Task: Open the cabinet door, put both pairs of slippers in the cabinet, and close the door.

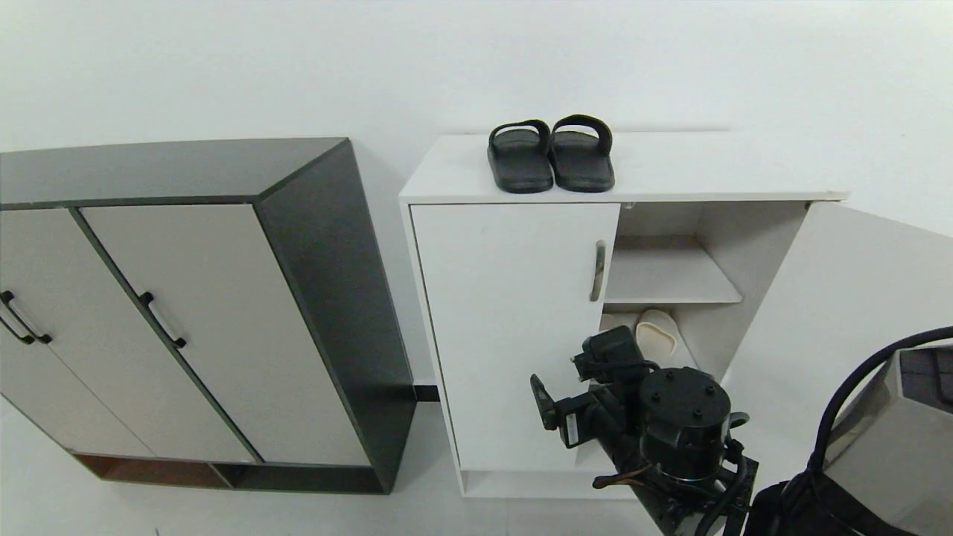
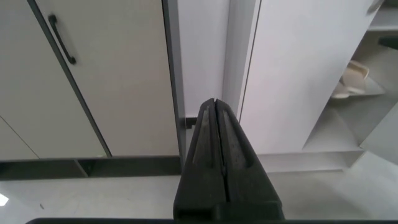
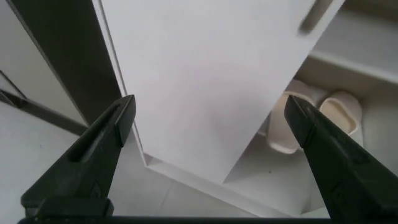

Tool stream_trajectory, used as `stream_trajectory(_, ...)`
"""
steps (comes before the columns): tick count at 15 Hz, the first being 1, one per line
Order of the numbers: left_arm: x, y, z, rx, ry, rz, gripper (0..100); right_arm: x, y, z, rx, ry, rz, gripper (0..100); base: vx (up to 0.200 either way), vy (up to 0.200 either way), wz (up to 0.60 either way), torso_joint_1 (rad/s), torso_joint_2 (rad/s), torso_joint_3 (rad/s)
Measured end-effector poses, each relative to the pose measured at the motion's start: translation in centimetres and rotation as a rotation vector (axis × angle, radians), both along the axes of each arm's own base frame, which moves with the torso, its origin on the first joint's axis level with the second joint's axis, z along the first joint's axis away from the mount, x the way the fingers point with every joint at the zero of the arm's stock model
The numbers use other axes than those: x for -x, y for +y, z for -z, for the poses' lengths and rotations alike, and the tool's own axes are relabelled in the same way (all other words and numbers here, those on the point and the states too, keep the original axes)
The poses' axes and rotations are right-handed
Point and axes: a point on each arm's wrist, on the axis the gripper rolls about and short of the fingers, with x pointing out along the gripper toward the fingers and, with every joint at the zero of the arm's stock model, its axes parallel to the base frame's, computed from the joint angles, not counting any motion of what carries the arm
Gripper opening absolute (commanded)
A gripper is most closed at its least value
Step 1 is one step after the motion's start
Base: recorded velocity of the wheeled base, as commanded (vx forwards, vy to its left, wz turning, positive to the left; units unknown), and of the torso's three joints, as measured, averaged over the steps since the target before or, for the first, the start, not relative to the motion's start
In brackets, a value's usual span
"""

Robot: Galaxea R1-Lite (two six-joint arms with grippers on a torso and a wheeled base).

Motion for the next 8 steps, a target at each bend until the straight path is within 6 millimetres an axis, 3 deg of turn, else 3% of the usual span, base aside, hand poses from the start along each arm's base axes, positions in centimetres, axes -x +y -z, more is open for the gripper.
stream_trajectory(8,0.00,0.08,-0.01,0.004,0.000,-0.036,0,0.09,-0.33,0.04,0.004,0.005,-0.001,100,0.000,0.000,0.00,0.188,-0.50,-0.314)
